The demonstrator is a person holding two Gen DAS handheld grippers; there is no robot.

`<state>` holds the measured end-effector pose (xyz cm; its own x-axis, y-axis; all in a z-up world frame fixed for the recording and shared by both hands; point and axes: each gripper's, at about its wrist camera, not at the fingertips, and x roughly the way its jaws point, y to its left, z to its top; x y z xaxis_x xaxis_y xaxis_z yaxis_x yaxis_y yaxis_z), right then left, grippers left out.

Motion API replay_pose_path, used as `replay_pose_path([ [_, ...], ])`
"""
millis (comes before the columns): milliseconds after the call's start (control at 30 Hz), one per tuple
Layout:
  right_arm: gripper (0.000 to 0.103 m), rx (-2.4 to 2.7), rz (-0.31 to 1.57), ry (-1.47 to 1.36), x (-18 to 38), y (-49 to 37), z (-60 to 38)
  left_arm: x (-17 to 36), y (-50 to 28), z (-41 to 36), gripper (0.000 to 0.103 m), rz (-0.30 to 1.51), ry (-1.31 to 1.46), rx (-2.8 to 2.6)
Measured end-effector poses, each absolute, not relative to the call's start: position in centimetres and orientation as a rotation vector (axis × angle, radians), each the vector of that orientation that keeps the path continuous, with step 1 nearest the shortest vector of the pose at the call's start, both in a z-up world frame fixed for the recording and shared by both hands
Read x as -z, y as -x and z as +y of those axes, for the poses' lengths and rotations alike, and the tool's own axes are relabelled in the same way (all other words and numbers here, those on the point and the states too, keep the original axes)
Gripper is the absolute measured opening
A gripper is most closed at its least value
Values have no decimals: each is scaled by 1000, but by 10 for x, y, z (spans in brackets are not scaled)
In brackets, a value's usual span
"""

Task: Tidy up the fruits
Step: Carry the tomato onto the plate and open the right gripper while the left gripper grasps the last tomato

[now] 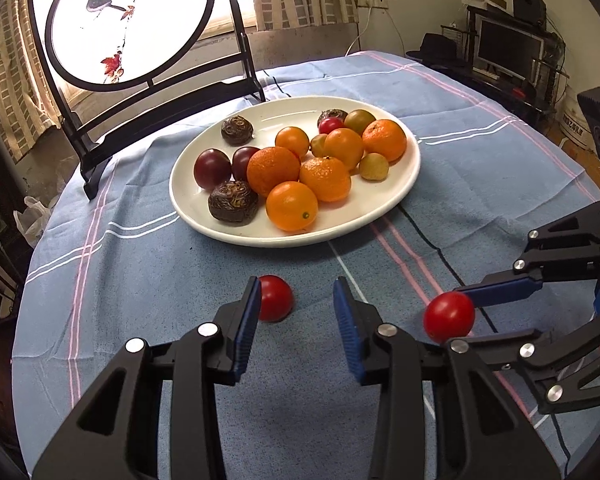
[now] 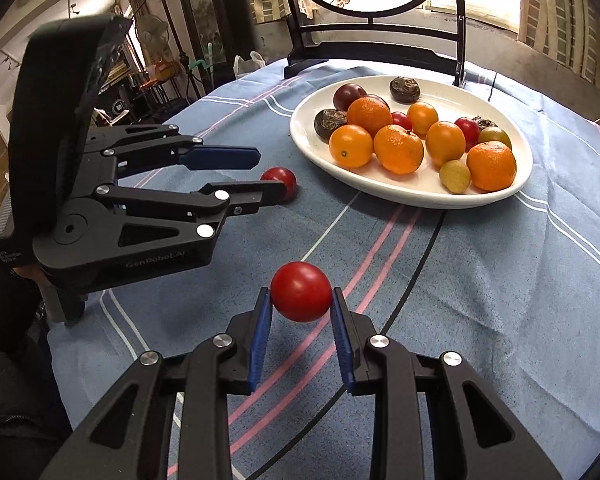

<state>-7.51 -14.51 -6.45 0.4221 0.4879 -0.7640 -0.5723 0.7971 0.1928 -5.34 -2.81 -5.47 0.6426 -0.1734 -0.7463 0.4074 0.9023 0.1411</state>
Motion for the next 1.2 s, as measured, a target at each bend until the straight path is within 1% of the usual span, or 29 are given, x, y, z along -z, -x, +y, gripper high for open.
replay_pose_path([
  [100,30,-660,907,110,59,70,-147,50,46,-33,37,802,-314,338],
  [233,30,-628,836,104,33,51,-155,30,25,-36,37,758,-298,322],
  [433,30,-529,739,53,-3,-7,-168,-3,-30,-36,37,717,-196,272],
  [533,30,-484,742,1,-4,-43,-172,-3,-55,-41,37,727,-186,231],
  [700,30,-433,777,-32,9,-88,-171,17,-86,-41,37,771,-196,162],
  [767,32,-437,802,-28,15,-99,-167,23,-91,-39,39,784,-188,153],
  [800,39,-428,807,-27,18,-104,-165,26,-93,-38,42,790,-184,146],
  [833,51,-414,811,-27,20,-107,-164,28,-95,-36,47,791,-185,134],
  [867,54,-393,803,-31,20,-109,-166,29,-95,-33,53,789,-184,130],
  [900,54,-394,794,-50,19,-109,-168,28,-94,-30,63,782,-180,123],
  [933,54,-401,789,-71,17,-106,-170,27,-92,-26,65,773,-172,116],
  [1033,54,-438,777,-53,11,-84,-169,21,-72,-10,65,760,-160,164],
  [1100,57,-464,764,-18,9,-62,-168,19,-43,0,65,727,-196,217],
  [1133,59,-482,764,-12,8,-52,-169,21,-28,5,65,738,-197,291],
  [1200,60,-504,750,11,6,-33,-170,36,3,9,65,788,-233,414],
])
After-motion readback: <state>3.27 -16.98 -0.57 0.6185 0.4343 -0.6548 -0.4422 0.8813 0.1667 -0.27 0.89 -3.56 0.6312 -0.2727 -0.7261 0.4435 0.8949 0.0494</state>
